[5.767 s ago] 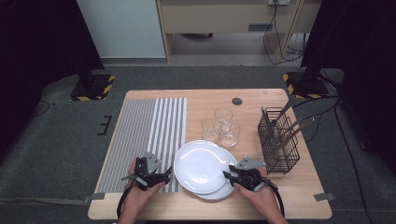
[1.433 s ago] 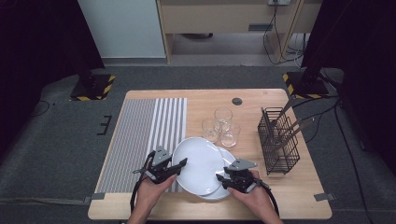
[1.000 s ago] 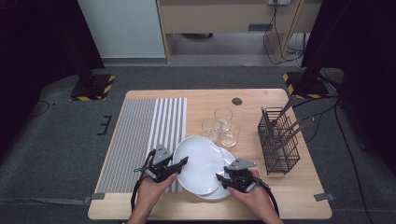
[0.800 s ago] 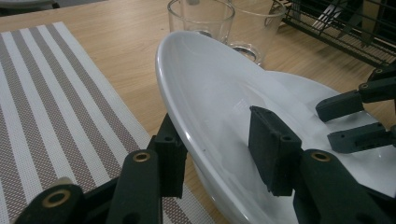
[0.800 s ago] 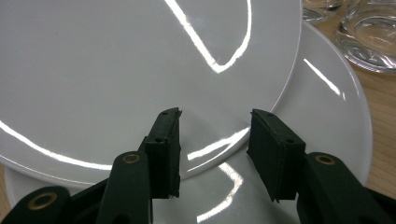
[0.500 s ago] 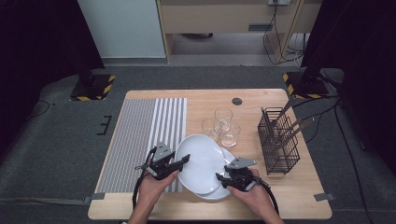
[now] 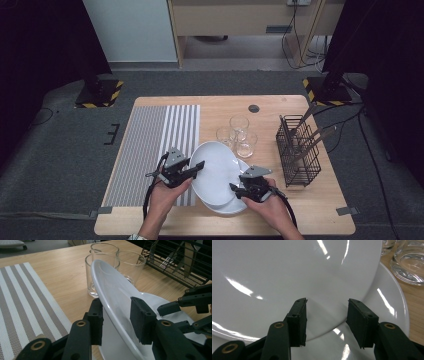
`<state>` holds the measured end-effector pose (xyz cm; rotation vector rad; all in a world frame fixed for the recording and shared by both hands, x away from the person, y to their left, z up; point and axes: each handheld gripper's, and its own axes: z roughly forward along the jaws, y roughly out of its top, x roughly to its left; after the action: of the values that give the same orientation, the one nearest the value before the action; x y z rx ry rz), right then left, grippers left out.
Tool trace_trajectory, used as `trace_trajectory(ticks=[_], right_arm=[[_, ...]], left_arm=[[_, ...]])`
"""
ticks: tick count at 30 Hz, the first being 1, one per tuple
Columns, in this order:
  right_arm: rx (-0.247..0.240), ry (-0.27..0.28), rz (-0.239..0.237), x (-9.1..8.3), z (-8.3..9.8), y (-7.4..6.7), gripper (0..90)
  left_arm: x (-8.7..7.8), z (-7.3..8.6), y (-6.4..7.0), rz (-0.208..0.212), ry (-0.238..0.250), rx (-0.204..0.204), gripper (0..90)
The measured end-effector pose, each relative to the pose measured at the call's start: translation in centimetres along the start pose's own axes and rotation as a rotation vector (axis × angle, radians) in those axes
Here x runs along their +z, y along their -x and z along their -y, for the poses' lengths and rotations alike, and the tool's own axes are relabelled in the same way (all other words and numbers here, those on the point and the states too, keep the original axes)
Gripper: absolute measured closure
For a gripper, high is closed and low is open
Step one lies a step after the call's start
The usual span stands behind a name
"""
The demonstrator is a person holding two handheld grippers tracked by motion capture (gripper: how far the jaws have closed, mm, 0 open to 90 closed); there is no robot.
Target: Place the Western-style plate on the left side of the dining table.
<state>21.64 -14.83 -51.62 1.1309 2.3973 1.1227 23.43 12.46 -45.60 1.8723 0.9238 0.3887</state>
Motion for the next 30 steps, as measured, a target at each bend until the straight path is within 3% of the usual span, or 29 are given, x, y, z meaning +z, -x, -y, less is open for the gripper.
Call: trace_trajectory(ticks=[11, 15, 30], right_arm=[[-0.015, 0.007, -0.002, 0.4, -0.8, -0.6, 50.1], [-0.005, 0.009, -0.001, 0.6, -1.0, -0.6, 49.3], [-0.003, 0.027, 0.008, 0.9, -1.4, -0.9, 45.4]], left_arm=[[0.2, -1.5, 0.3, 0.008, 0.000, 0.032, 66.4], [0.1, -1.7, 0.2, 0.018, 0.010, 0.021, 66.4], [0.0, -3.2, 0.9, 0.030, 0.018, 0.054, 67.0]])
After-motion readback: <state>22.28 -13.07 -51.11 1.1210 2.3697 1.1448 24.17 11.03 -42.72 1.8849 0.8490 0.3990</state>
